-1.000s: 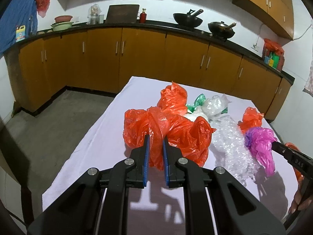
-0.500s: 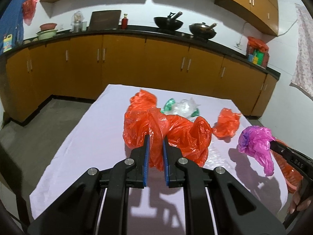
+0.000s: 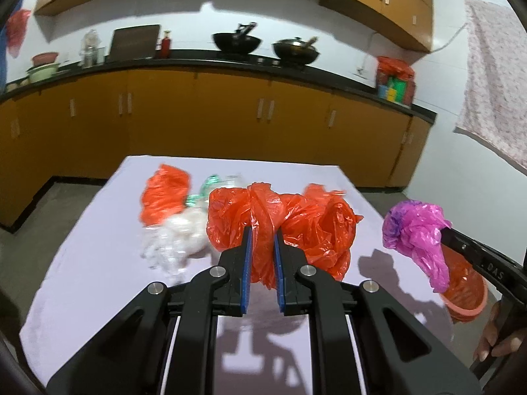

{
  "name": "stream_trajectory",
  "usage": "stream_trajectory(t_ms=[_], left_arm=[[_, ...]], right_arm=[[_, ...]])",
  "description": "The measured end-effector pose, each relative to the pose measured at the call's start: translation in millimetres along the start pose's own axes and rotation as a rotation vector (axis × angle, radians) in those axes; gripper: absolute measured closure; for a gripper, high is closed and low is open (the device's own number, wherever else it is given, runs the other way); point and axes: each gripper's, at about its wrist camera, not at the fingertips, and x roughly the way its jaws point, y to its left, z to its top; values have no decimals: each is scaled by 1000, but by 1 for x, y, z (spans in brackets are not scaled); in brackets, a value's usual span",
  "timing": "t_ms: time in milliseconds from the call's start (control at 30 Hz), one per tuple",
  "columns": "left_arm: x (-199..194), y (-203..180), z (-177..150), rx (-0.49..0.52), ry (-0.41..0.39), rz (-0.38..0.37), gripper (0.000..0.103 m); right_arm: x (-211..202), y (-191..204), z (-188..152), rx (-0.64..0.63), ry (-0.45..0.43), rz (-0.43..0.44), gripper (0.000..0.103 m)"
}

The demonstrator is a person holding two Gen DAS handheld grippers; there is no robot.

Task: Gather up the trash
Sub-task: 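Carry the red bag over the orange basket with the left gripper while the right carries the pink bag there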

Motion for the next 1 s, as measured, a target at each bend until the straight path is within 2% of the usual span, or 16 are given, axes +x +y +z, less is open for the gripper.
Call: stream_trajectory(t_ms=[467, 667, 1000], left_arm=[[15, -85, 3, 80, 10, -174, 90], [25, -127, 4, 114, 14, -249, 90], [44, -184, -3, 183, 44, -333, 90]], right_arm=[[-54, -81, -3, 91, -87, -174, 98], [-69, -110, -7, 130, -104, -225, 98], [-85, -153, -14, 180, -122, -304, 98]])
